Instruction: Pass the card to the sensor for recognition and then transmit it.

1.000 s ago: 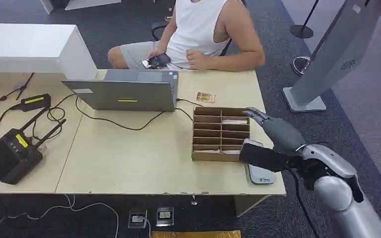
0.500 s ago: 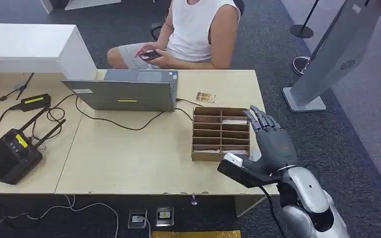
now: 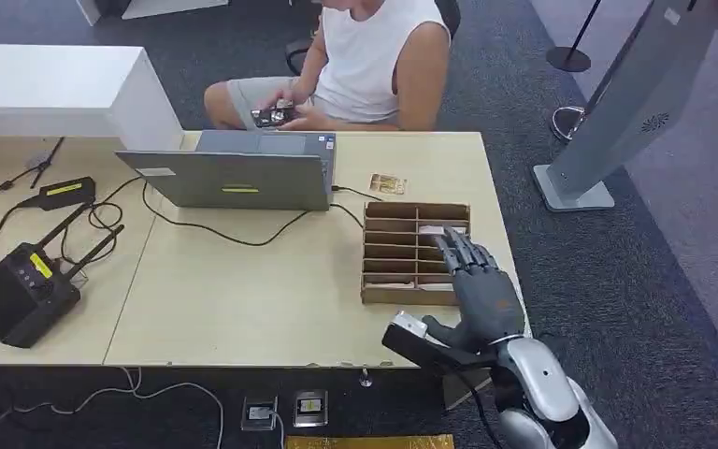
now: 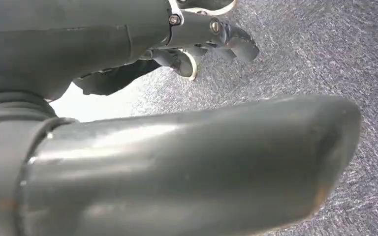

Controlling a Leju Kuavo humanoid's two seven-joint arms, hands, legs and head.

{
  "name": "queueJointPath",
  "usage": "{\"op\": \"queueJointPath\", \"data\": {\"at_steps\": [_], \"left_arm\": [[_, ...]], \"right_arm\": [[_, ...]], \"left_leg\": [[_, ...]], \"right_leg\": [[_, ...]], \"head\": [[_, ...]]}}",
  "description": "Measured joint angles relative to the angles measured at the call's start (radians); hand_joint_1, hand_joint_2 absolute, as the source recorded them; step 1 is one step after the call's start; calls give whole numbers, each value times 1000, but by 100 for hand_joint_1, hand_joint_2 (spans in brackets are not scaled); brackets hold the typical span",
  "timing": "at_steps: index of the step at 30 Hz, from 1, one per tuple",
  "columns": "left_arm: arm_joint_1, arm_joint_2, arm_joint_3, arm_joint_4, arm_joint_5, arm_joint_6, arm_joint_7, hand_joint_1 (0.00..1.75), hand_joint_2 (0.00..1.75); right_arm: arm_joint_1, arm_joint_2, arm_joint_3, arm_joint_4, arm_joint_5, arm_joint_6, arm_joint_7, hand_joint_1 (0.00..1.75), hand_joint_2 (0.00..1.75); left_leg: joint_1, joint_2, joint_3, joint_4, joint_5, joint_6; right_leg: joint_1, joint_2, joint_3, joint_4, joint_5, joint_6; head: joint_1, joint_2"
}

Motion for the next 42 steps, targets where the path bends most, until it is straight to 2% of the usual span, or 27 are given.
{"op": "queueJointPath", "data": {"at_steps": [7, 14, 29, 42], "left_arm": [[0, -1, 0, 0, 3, 5, 5, 0, 0], [0, -6, 0, 0, 10, 16, 7, 0, 0], [1, -7, -1, 0, 9, 16, 7, 0, 0], [2, -7, -13, 0, 10, 16, 7, 0, 0]], "right_arm": [[-24, 2, 16, 66, -23, -61, 29, 0, 175], [-72, 16, 17, 187, -26, -130, 26, 0, 175], [-97, 49, 16, 286, -28, -131, 19, 0, 175], [-98, 52, 16, 325, -42, -128, 2, 0, 175]], "left_leg": [[0, 0, 0, 0, 0, 0], [0, 0, 0, 0, 0, 0], [0, 0, 0, 0, 0, 0], [0, 0, 0, 0, 0, 0]], "right_leg": [[0, 0, 0, 0, 0, 0], [0, 0, 0, 0, 0, 0], [0, 0, 0, 0, 0, 0], [0, 0, 0, 0, 0, 0]], "head": [[0, 0], [0, 0], [0, 0], [0, 0]]}}
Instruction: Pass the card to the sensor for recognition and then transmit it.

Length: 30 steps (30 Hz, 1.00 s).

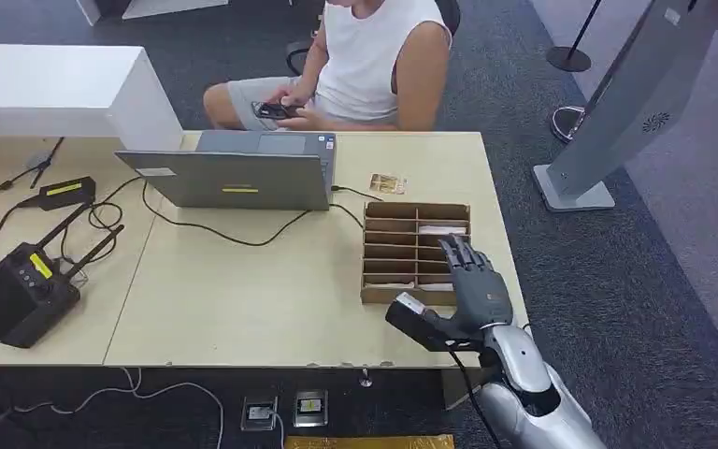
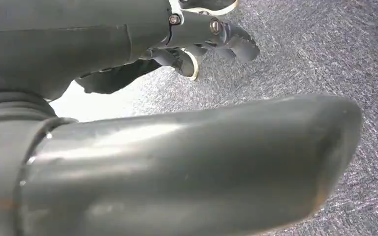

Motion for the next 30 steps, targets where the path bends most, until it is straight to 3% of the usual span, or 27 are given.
{"op": "queueJointPath", "data": {"at_steps": [19, 20, 22, 25, 30], "left_arm": [[0, 0, -4, 0, -1, 0, 0, 0, 0], [0, 0, -5, 0, -1, 0, 0, 0, 0], [0, 0, -5, 0, -1, 0, 0, 0, 0], [0, 0, -5, 0, -1, 0, 0, 0, 0], [0, 0, -5, 0, -1, -1, 0, 0, 0]], "right_arm": [[0, 5, 0, 25, -16, 14, -6, 0, 175], [0, 5, 0, 25, -17, 18, -6, 26, 175], [0, 5, 0, 25, -18, 23, -6, 150, 175], [0, 5, 0, 26, -20, 38, -6, 175, 175], [0, 5, 0, 27, -24, 64, -1, 175, 175]], "left_leg": [[0, 0, 0, 0, 0, 0], [0, 0, 0, 0, 0, 0], [0, 0, 0, 0, 0, 0], [0, 0, 0, 0, 0, 0], [0, 0, 0, 0, 0, 0]], "right_leg": [[0, 0, 0, 0, 0, 0], [0, 0, 0, 0, 0, 0], [0, 0, 0, 0, 0, 0], [0, 0, 0, 0, 0, 0], [0, 0, 0, 0, 0, 0]], "head": [[0, 0], [0, 0], [0, 0], [0, 0], [0, 0]]}}
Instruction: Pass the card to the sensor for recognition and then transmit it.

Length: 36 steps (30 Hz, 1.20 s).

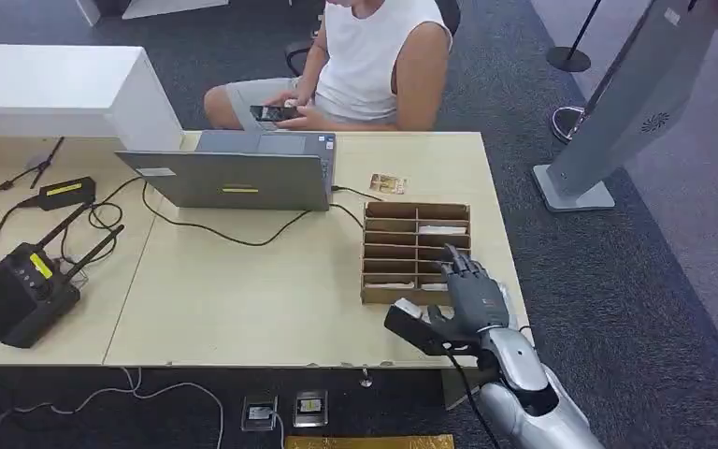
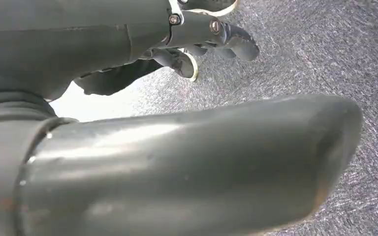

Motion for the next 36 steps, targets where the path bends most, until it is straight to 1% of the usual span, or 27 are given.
{"op": "queueJointPath", "data": {"at_steps": [12, 23, 27, 30, 32, 36], "left_arm": [[-1, -2, -6, -1, 0, -3, 0, 0, 0], [-1, -3, -7, -1, 4, -1, 0, 0, 0], [-1, -3, -7, -1, 6, 0, 0, 0, 0], [-1, -3, -7, -1, 6, 0, 0, 0, 0], [0, -5, -7, -1, 8, 0, -2, 0, 0], [0, -7, -7, -1, 8, 0, -2, 0, 0]], "right_arm": [[-3, 0, 0, 0, -11, 29, 5, 175, 175], [-4, 0, 0, 0, -13, 30, 1, 175, 175], [-5, 0, -1, 0, -13, 5, -19, 175, 175], [-17, 0, -6, 0, -10, -45, -49, 175, 175], [-40, -1, -24, -5, -10, -82, -83, 175, 175], [-73, -1, -55, -11, -8, -107, -103, 175, 175]], "left_leg": [[0, 0, 0, 0, 0, 0], [0, 0, 0, 0, 0, 0], [0, 0, 0, 0, 0, 0], [0, 0, 0, 0, 0, 0], [0, 1, 0, 0, 0, 0], [0, 0, 1, 0, 0, 0]], "right_leg": [[0, 0, 0, 0, 0, 0], [0, 0, 0, 0, 0, 0], [0, 0, 0, 0, 0, 0], [0, 0, 0, 0, 0, 0], [0, 1, 0, 0, 0, 0], [0, 0, 1, 0, 0, 0]], "head": [[0, 0], [0, 0], [0, 0], [0, 0], [0, 0], [0, 0]]}}
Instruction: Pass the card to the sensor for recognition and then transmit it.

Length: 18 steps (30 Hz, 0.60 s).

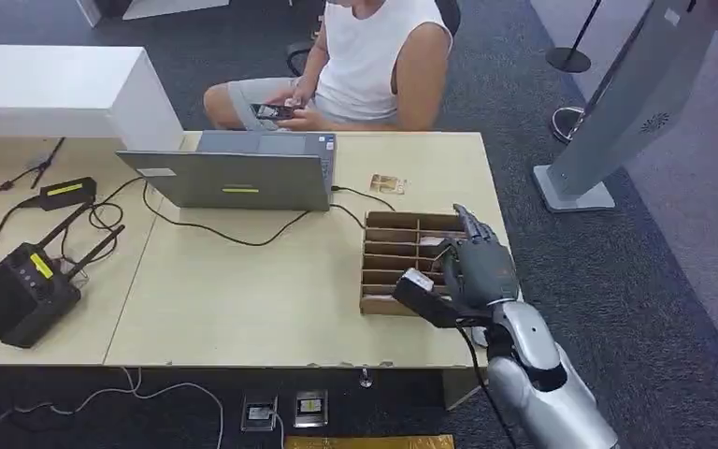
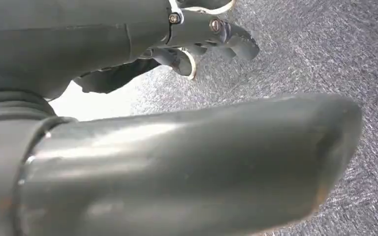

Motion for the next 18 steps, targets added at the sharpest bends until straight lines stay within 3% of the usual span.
{"op": "queueJointPath", "data": {"at_steps": [6, 11, 18], "left_arm": [[2, -1, 0, 0, 2, 1, -6, 0, 0], [-2, -3, -1, 0, -7, 0, -6, 0, 0], [-24, -8, -17, 0, -34, -14, -1, 0, 0]], "right_arm": [[-63, 2, -49, -8, 11, -92, -63, 175, 175], [-166, 2, -98, -8, 12, -101, -104, 175, 175], [-250, 18, -106, 16, 19, -114, -145, 175, 175]], "left_leg": [[0, 0, 0, 0, 0, 0], [0, 0, 0, 0, 0, 0], [0, 0, -1, 0, 0, 0]], "right_leg": [[0, 1, 0, 0, 0, 0], [0, 0, 0, 0, 0, 0], [0, 0, -1, 0, 0, 0]], "head": [[0, 0], [-1, 0], [-1, 0]]}}
